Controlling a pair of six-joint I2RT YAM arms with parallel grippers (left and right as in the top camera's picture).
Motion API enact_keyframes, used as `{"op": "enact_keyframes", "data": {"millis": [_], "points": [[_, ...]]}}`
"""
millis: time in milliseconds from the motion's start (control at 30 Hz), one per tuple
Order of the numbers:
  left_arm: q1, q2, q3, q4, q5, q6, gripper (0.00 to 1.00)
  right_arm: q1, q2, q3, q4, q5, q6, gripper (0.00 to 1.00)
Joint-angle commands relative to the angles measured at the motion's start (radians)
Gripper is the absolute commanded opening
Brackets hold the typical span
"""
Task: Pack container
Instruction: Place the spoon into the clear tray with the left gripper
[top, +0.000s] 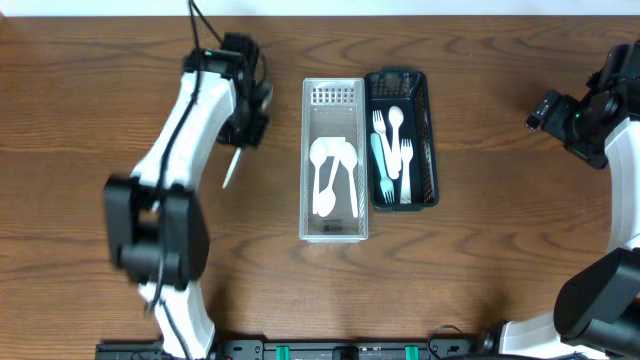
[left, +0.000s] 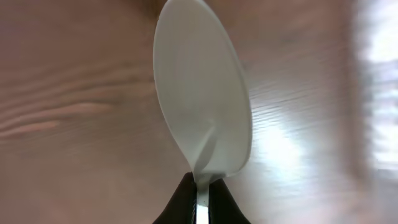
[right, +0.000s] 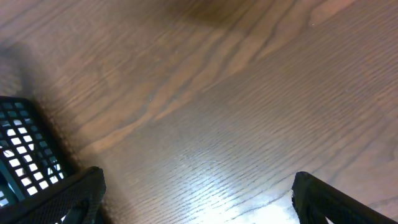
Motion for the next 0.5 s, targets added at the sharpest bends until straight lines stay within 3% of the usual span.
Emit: {"op": "enact_keyframes", "data": {"millis": [0, 200, 367, 433, 467], "points": [[-0.097, -0.119, 0.029, -0.001, 0.066, -0.180, 0.06, -0.006, -0.001, -0.003, -0.001, -0.004, 0.014, 0.99], [-0.234, -0.114, 0.008, 0.045, 0.072, -0.400, 0.06, -0.006, -0.001, -0.003, -0.001, -0.004, 0.014, 0.99], [-0.324, -0.079, -0.021, 0.093, 0.072, -0.471, 0.07, -0.006, -0.001, -0.003, -0.001, -0.003, 0.014, 0.99], [-0.346, -0.065, -0.021, 0.105, 0.072, -0.478, 0.13, -0.006, -0.001, -0.003, -0.002, -0.003, 0.014, 0.99], [-0.353, -0.059, -0.021, 0.111, 0.071, -0.478, 0.22, -0.006, -0.001, -0.003, -0.002, -0.004, 0.014, 0.99]]}}
